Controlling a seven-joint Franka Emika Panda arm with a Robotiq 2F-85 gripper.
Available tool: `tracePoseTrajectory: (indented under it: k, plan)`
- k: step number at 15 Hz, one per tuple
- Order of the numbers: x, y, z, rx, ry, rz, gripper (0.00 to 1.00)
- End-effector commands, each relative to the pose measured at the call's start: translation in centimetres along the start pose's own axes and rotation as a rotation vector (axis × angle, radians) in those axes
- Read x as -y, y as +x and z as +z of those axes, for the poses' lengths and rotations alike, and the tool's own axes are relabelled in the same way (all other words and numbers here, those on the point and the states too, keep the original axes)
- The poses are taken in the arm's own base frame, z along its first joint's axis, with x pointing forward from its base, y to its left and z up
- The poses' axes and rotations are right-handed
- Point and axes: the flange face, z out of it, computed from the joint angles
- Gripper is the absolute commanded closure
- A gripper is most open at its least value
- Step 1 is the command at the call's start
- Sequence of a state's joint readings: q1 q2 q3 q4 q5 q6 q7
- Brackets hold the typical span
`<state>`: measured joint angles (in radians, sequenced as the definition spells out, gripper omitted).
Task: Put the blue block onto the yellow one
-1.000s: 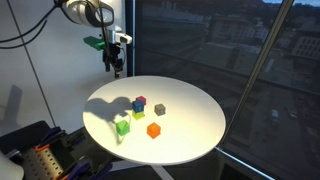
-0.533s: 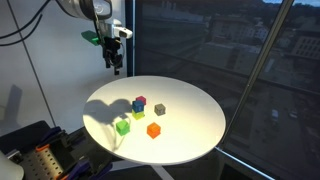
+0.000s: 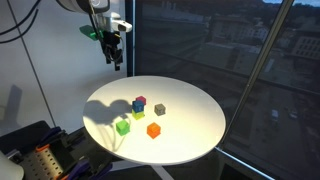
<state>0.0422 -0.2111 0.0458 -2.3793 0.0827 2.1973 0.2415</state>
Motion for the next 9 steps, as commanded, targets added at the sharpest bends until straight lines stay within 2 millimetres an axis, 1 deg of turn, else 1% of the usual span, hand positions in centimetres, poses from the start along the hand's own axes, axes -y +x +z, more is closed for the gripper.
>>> tracePoseTrajectory:
  k: [1,5,6,9]
  plan:
    - [0.16,-0.56,-0.74,0.008,-0.001,-0.055,0.00]
    - [0.33,-0.76,-0.65,0.022,-0.005,-0.104,0.00]
    - [0.38,-0.35,0.02,0.018,-0.004,-0.070,0.00]
    - [0.39,-0.40,0.04,0.022,-0.005,-0.082,0.00]
